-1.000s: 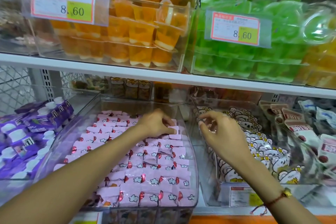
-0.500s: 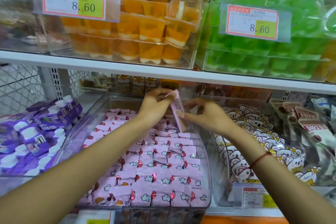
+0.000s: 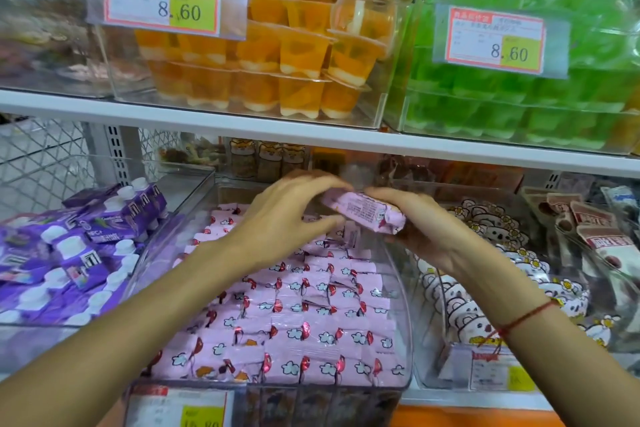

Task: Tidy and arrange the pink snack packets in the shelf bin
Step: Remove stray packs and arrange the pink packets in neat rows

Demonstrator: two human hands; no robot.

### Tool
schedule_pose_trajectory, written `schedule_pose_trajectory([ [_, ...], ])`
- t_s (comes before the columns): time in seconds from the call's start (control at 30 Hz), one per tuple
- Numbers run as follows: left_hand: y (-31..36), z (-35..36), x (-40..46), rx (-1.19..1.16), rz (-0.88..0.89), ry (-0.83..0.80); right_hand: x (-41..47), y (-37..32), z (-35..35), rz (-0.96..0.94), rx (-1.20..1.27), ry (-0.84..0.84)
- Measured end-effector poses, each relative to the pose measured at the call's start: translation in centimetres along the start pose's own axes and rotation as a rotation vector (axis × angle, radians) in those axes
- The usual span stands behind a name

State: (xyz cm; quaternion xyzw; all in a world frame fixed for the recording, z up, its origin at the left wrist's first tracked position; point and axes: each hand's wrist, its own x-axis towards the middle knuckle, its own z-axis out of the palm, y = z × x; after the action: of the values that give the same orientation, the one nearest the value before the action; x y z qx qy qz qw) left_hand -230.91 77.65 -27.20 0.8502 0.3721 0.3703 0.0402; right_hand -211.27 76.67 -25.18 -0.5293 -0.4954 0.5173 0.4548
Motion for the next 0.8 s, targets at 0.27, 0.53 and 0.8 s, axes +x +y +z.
schedule_pose_trajectory([
  [0.27,-0.9,1.1,-0.6,-0.38,-0.268,-0.121,-0.1,-0.3,-1.4,-0.114,-0.001,0.009],
  [0.53,-0.7,2.8,-0.3,-0.218,-0.268,-0.142,-0.3,1.0,-0.9,-0.51,-0.382,0.169],
  [0.8,-3.1,3.5,-1.5,0.203,-0.214,-0.451,0.2,1.3,-1.1,-0.632,-0.883,0.364],
])
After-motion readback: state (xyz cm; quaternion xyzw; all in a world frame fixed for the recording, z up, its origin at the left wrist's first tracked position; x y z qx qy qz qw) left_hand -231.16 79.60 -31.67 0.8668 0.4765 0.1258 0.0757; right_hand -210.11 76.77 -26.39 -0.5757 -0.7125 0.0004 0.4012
